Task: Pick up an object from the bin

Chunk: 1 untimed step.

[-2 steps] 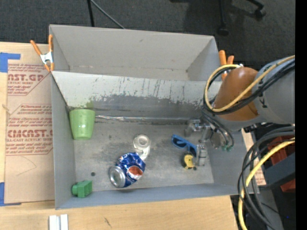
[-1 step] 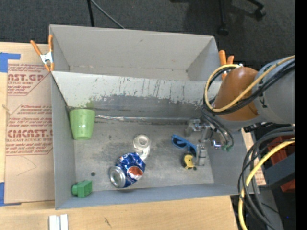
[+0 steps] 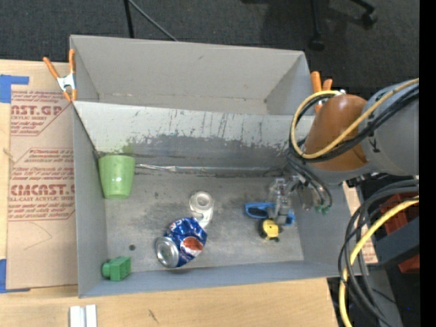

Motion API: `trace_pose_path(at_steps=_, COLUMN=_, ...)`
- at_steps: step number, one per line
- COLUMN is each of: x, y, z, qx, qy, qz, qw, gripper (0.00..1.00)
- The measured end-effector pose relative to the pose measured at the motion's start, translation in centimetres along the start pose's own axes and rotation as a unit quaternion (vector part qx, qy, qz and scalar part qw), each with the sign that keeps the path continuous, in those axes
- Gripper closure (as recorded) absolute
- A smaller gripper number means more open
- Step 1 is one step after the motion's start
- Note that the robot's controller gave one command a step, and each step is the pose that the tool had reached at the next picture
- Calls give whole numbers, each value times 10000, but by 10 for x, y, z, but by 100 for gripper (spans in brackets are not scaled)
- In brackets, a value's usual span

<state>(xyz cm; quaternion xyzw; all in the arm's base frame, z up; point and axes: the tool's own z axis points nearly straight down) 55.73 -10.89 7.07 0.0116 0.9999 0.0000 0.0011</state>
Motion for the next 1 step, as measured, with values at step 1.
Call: trace_pose_path(at_steps=1, x=-3, y=0, z=-88, qx=10, qy=-40, qz=-3, qw=10000, gripper=100)
